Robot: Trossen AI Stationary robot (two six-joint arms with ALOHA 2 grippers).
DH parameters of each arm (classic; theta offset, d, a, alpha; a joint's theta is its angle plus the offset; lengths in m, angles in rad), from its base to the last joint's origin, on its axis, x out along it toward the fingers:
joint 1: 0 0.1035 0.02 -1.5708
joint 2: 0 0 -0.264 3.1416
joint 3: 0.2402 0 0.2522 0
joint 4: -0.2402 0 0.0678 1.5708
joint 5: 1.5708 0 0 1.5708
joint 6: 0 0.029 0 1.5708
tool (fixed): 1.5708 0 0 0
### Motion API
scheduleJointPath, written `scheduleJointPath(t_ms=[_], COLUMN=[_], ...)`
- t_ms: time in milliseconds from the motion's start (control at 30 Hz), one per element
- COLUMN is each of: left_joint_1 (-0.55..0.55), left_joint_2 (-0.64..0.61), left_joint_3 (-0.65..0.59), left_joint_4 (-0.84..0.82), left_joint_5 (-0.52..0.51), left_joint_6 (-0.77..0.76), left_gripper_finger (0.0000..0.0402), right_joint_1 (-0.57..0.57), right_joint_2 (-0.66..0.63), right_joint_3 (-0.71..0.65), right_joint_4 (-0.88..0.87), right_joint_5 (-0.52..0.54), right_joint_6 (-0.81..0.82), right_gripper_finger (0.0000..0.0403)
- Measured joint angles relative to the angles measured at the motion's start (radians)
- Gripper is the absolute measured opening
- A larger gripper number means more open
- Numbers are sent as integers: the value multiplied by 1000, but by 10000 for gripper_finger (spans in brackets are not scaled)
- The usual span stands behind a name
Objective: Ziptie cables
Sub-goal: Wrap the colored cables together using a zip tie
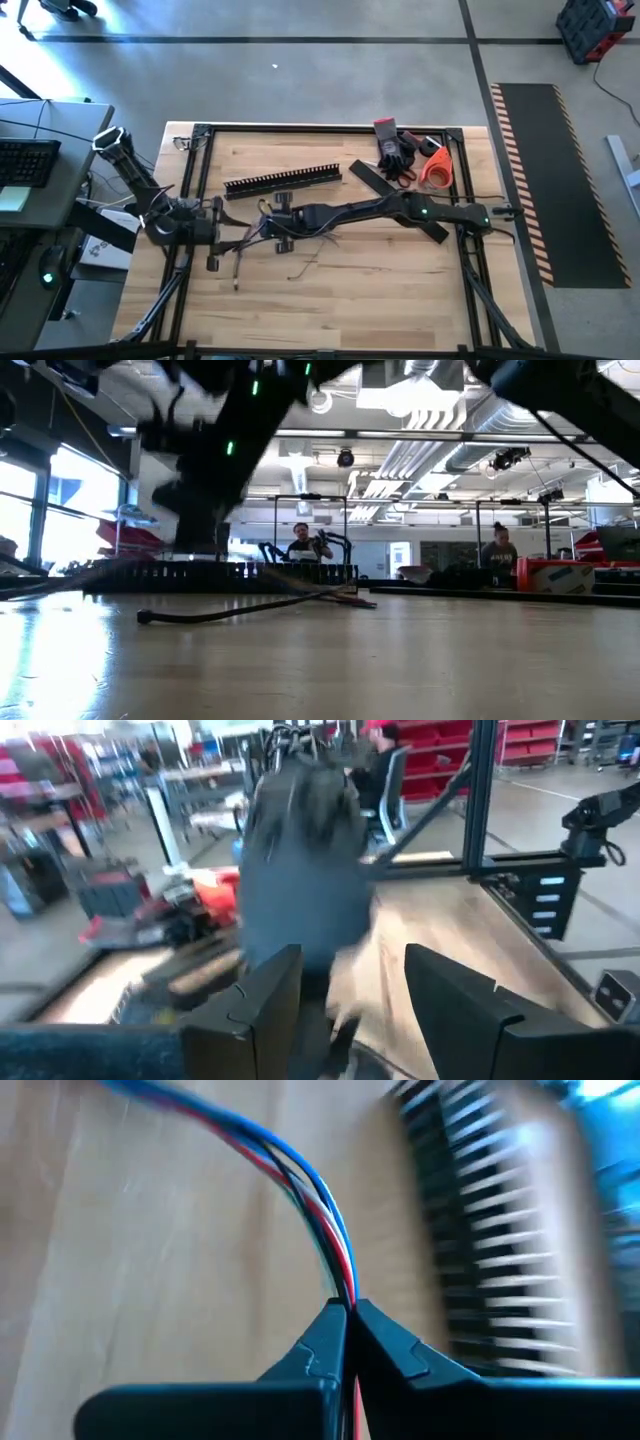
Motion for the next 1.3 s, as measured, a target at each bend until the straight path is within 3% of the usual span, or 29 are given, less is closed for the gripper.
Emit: scheduleJointPath(t_ms=[133,267,367,500,633,867,1100,1300], left_joint_1=[-99,-145,-155,-143,-125,-90,-34,67], left_joint_2=[40,56,58,63,109,232,338,437], left_joint_3=[0,1,1,1,-28,-166,-272,-285], left_joint_4=[134,89,-51,-283,-412,-182,220,340], left_joint_5=[-163,-189,-109,36,46,91,98,121], left_joint_6=[176,167,15,-323,-668,-917,-839,-763], left_gripper_finger=[163,163,163,163,163,164,186,210], right_joint_1=[42,73,99,129,147,155,155,177], right_joint_2=[-76,-142,-187,-195,-204,-203,-203,-203], right_joint_3=[3,2,6,2,2,-6,-6,-5], right_joint_4=[-90,-187,-285,-436,-476,-480,-493,-537], right_joint_5=[132,166,189,224,235,266,266,304], right_joint_6=[-42,-31,12,107,162,188,189,208], right_gripper_finger=[0,0,0,0,0,0,0,0])
